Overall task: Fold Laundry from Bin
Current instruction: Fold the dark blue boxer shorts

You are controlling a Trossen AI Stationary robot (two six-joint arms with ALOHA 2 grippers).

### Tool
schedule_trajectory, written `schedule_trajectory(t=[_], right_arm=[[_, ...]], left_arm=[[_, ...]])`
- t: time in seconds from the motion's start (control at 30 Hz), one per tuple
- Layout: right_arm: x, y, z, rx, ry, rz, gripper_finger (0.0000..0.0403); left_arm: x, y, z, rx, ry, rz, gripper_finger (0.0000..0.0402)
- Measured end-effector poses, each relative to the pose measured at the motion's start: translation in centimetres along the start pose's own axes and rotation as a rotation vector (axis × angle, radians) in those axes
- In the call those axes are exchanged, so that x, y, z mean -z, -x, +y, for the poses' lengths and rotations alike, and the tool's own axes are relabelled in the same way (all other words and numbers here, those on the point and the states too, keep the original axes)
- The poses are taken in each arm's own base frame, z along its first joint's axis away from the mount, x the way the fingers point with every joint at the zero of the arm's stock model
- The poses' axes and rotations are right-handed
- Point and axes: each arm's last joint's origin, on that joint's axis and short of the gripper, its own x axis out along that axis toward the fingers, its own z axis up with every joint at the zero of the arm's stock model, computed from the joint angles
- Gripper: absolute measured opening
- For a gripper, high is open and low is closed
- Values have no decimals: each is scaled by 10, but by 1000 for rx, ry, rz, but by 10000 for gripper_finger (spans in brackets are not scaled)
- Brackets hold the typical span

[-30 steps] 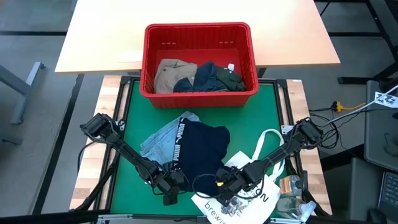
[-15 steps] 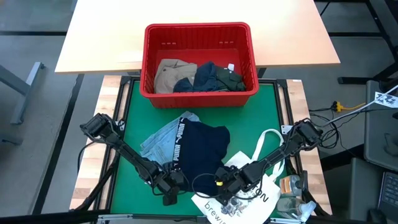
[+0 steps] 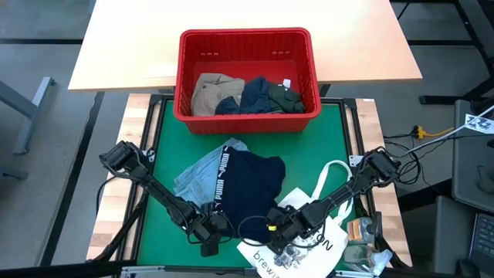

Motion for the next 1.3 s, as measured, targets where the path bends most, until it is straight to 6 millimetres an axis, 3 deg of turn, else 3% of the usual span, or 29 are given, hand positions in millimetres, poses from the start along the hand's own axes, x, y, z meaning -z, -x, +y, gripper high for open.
schedule_trajectory(t=[0.4, 0.73, 1.1, 1.3], right_arm=[[18, 14, 28, -145, 160, 147, 14], [30, 15, 29, -117, 181, 185, 8], [29, 16, 32, -156, 179, 168, 55], [29, 16, 32, -155, 179, 168, 108]], left_arm=[[0, 0, 2, -38, 25, -20, 81], [11, 2, -4, -13, 20, 45, 81], [21, 5, -13, 31, 44, 96, 81], [22, 5, -13, 36, 58, 103, 81]])
